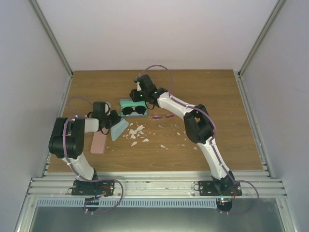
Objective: Organize the sunglasses
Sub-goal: Close the sunglasses case at the center of the board, then pick up the sunglasses case from the center of the board.
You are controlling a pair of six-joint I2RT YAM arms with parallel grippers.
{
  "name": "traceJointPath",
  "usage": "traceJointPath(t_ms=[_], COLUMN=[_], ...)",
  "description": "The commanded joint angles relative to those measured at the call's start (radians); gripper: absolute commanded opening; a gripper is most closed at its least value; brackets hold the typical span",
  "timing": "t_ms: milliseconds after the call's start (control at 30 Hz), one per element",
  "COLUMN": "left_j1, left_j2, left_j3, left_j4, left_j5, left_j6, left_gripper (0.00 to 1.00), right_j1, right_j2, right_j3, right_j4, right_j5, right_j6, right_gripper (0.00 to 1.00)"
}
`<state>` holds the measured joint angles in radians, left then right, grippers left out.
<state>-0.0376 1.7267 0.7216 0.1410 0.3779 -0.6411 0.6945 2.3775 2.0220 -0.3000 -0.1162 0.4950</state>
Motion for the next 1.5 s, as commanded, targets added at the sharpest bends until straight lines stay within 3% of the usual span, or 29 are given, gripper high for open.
traceJointPath(t_ms=[0, 267, 600, 867, 1000, 1133, 1300, 1367, 1467], left_j1=[-0.008, -0.020, -0.033, -0.033, -0.034, -0.034, -0.035, -0.035, -0.035], left_j2=[0.041, 0.055, 0.056, -0.031, -0.136, -0.250, -0.358, -0.372, -0.399], left_j3=[0.019, 0.018, 0.015, 0.031, 0.061, 0.070, 0.016, 0.009, -0.008], left_j4=[0.029, 0.034, 0.037, -0.023, -0.108, -0.212, -0.244, -0.259, -0.260], left_j5=[-0.010, -0.018, -0.028, -0.062, -0.100, -0.154, -0.145, -0.098, -0.015], left_j6=[-0.005, -0.006, -0.014, 0.018, 0.059, 0.097, 0.098, 0.100, 0.095], left_gripper=[0.00, 0.00, 0.00, 0.01, 0.07, 0.23, 0.34, 0.35, 0.36], right_j1=[0.012, 0.055, 0.105, 0.089, 0.088, 0.088, 0.089, 0.088, 0.068], right_j2=[0.052, 0.042, -0.082, -0.197, -0.264, -0.348, -0.393, -0.377, -0.326], right_j3=[0.036, -0.001, -0.213, -0.223, -0.262, -0.379, -0.472, -0.463, -0.416], right_j4=[-0.073, -0.146, -0.086, -0.096, -0.129, -0.123, -0.110, -0.120, -0.150], right_j5=[-0.039, -0.057, -0.043, 0.064, 0.108, 0.136, 0.161, 0.214, 0.223], right_j6=[-0.018, -0.048, -0.028, -0.086, -0.130, -0.138, -0.147, -0.223, -0.427], right_gripper=[0.35, 0.35, 0.35, 0.39, 0.47, 0.54, 0.63, 0.72, 0.97])
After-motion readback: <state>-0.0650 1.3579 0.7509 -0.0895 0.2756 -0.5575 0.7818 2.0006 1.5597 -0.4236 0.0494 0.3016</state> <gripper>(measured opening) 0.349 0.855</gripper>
